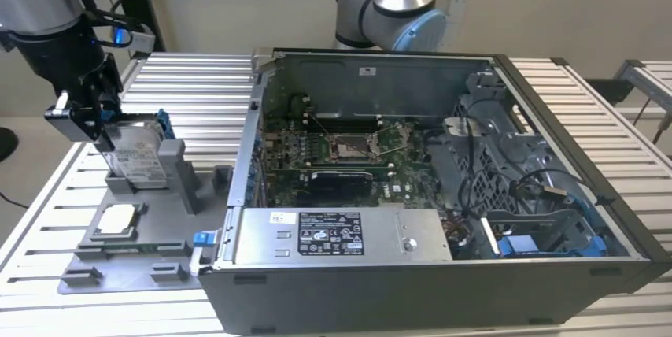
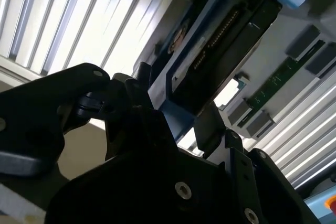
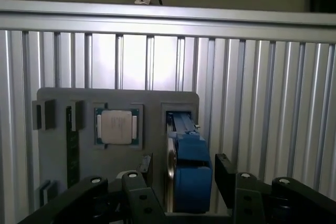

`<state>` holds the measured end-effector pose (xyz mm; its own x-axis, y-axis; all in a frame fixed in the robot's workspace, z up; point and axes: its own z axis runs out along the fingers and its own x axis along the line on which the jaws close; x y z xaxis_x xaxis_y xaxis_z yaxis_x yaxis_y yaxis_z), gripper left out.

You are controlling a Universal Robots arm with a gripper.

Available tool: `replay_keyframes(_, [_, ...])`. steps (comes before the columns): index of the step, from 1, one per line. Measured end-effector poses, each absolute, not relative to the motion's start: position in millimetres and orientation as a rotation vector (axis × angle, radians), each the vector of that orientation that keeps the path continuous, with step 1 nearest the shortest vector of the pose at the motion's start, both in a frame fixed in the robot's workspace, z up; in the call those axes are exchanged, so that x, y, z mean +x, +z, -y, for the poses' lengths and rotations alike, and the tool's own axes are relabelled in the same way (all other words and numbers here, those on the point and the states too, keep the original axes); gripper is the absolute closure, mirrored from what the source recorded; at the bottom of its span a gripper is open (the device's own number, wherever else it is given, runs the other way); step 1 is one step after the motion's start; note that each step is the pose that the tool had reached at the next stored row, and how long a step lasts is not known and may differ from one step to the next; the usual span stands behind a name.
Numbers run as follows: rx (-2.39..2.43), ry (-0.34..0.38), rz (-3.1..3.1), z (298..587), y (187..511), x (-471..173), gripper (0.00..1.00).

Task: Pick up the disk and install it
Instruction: 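Pick up the disk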

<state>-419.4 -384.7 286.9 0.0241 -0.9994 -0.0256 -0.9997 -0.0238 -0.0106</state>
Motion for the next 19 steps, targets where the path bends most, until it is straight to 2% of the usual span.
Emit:
replay_keyframes(13, [-2.233,0.013,-2.17,384.7,281.4,-419.5,0.0])
replay_keyframes(14, [-2.233,0.013,-2.17,384.7,281.4,-419.4,1.0])
replay_keyframes(19, [-2.233,0.013,-2.17,384.7,281.2,-419.4,1.0])
